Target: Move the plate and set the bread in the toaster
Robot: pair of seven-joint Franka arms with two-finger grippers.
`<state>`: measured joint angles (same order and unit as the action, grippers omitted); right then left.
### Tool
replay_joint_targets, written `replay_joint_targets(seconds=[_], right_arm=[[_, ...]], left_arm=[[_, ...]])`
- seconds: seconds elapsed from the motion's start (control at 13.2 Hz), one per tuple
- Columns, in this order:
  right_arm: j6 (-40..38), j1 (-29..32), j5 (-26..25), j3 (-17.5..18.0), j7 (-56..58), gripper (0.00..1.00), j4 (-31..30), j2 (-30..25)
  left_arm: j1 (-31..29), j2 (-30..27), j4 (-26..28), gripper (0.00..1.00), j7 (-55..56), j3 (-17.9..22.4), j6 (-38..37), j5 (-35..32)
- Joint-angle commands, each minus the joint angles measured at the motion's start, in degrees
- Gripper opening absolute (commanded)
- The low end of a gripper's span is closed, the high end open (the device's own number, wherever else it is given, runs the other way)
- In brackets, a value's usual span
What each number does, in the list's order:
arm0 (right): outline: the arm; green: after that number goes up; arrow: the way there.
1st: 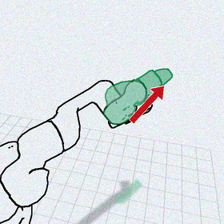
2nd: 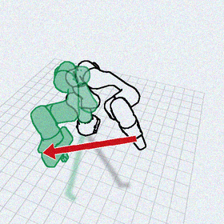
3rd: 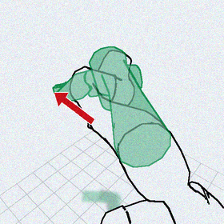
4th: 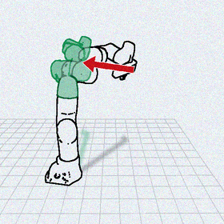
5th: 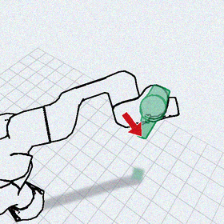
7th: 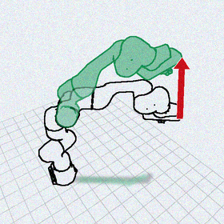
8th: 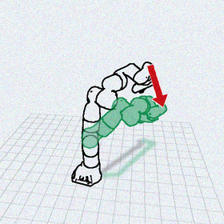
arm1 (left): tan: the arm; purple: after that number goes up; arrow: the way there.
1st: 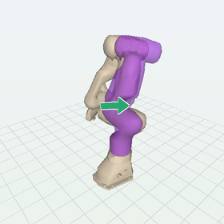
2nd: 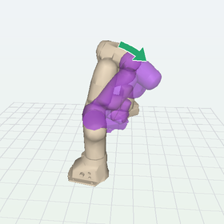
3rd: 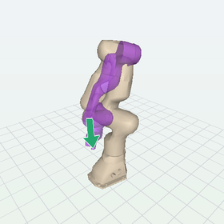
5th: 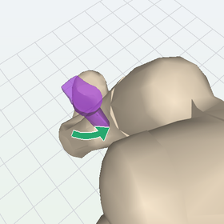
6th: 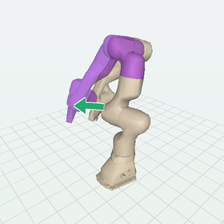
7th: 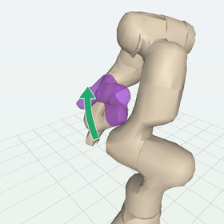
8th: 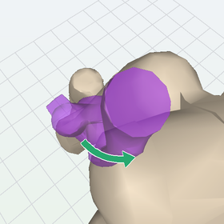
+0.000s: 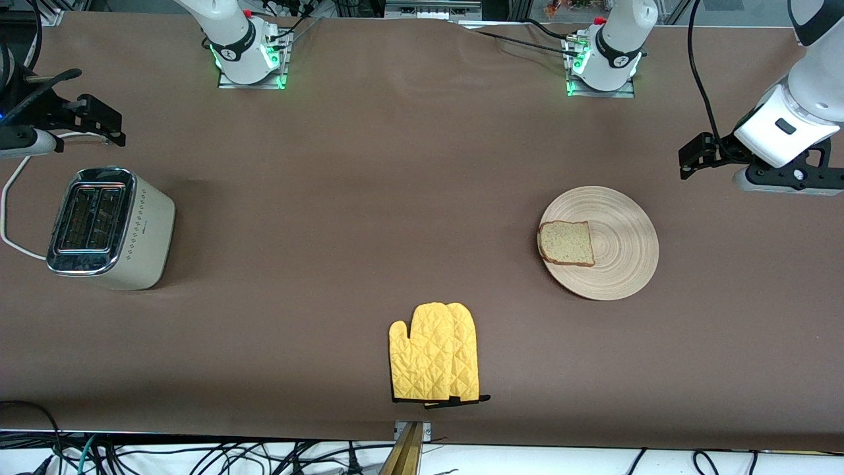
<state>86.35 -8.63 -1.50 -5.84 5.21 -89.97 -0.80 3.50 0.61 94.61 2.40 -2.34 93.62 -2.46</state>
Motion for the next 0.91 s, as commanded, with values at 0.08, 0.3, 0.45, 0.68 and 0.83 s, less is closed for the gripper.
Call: replay_joint_targets(seconds=[0.08,0.3,0.45,0.68,0.83], right_arm=[[-3.11,0.10,-0.17,0.39,0.50,1.00,0.93,-0.69],[-2.85,0.10,-0.34,0.39,0.67,1.00,1.72,-0.52],[-2.68,0.28,0.27,0.05,0.59,1.00,1.72,-0.43],[-3.12,0.10,0.27,0.31,0.59,1.00,1.72,-0.60],[-3.29,0.10,0.18,0.39,0.59,1.00,1.72,-0.69]], left_arm=[[-0.16,0.19,-0.84,1.00,0.68,-0.30,-0.54,0.44],[-0.16,0.19,-0.84,1.00,0.68,-0.30,-0.54,0.44],[-0.16,0.19,-0.84,1.00,0.68,-0.30,-0.54,0.44],[-0.16,0.19,-0.84,1.00,0.68,-0.30,-0.54,0.44],[-0.16,0.19,-0.84,1.00,0.68,-0.30,-0.54,0.44]])
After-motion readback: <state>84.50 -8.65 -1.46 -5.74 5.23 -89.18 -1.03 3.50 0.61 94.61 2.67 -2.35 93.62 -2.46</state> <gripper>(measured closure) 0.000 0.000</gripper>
